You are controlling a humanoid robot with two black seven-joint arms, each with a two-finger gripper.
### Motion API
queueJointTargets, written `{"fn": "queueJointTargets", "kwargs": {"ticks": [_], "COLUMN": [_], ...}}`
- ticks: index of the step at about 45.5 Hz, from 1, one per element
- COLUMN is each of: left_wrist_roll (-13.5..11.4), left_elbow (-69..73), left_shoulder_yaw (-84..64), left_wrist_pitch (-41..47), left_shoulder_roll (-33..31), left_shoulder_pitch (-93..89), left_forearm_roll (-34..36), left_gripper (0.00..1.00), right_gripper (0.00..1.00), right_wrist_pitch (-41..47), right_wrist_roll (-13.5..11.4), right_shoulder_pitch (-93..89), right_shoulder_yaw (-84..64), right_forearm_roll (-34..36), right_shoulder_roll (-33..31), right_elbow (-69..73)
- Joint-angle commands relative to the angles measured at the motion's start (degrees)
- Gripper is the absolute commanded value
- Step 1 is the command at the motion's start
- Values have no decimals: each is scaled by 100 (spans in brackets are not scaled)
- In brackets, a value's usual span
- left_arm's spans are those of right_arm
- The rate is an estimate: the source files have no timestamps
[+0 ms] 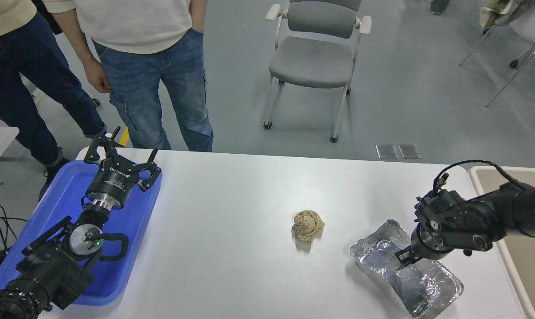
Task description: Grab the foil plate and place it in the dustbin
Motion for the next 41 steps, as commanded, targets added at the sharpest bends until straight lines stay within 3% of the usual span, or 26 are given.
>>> {"fn": "queueJointTargets", "kwargs": {"ticks": [1, 7, 8, 16, 33, 41], "left_wrist_roll": [0, 0, 0, 0, 0, 0], "left_elbow": [0, 0, 0, 0, 0, 0], "left_shoulder_yaw": [-1, -1, -1, -1, -1, -1], "left_wrist_pitch": [0, 0, 0, 0, 0, 0], "left_shoulder_roll": [0, 0, 0, 0, 0, 0], "left_shoulder_pitch": [0, 0, 0, 0, 0, 0], "left_forearm_roll": [-10, -1, -10, -1, -10, -1], "left_gripper": [100, 100, 100, 100, 100, 100], "right_gripper": [47, 3, 0, 0, 0, 0], "right_wrist_pitch": [-62, 0, 17, 79, 114, 728], "right_wrist_roll": [-9, -9, -9, -9, -9, -9], "right_shoulder_pitch": [-144, -47, -30, 295, 673, 1411], "right_shoulder_yaw": [-16, -104, -139, -631, -711, -833], "right_forearm_roll": [119, 830, 936, 1507, 1859, 2325], "right_shoulder_roll": [54, 1, -8, -17, -192, -421], "right_elbow": [-180, -154, -145, 66, 575, 1181]}}
